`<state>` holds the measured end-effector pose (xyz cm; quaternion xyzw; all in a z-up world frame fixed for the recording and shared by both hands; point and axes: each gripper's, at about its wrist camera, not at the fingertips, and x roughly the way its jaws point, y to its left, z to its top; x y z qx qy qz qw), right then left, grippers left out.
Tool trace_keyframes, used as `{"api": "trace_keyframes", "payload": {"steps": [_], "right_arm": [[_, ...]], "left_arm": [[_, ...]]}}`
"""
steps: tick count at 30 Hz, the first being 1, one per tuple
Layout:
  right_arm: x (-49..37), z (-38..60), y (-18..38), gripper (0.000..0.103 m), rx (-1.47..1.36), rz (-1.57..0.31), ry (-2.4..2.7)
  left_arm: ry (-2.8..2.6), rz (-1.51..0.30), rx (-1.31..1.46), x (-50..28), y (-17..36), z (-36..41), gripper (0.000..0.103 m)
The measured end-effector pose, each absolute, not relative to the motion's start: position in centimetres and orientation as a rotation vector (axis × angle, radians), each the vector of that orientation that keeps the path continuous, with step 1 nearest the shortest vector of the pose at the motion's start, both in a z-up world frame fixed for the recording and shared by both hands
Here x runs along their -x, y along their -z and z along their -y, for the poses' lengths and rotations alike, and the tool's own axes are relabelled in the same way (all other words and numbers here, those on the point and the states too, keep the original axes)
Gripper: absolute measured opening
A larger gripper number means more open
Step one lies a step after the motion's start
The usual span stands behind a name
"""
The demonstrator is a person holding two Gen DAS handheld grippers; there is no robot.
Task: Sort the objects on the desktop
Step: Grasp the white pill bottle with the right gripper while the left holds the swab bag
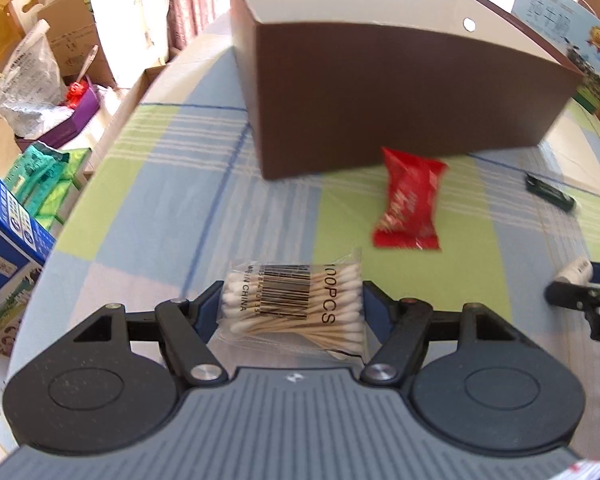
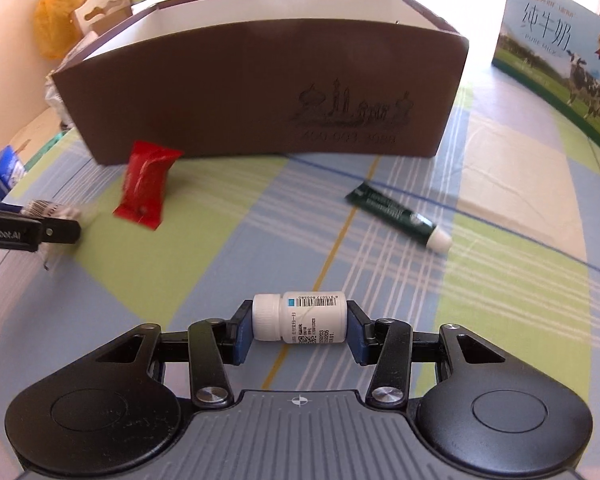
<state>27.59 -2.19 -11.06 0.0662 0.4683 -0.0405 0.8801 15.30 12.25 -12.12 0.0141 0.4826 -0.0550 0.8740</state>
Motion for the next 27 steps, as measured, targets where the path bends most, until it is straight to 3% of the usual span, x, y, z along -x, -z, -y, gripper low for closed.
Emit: {"api": "trace_keyframes", "payload": {"steps": [12,27], "right_arm": [[-25.7,3.4,9.0,0.044,-0.29,-0.985,0.005],[-30.1,5.7,0.5,0.044,-0.267,-0.773,-0.12]], "left_arm": [[0.207,-0.942,-0.032,-12.2,8.7,-10.1,0.068],[0.291,-0.728,-0.096,-16.5,0.5,-8.5,0.068]]}}
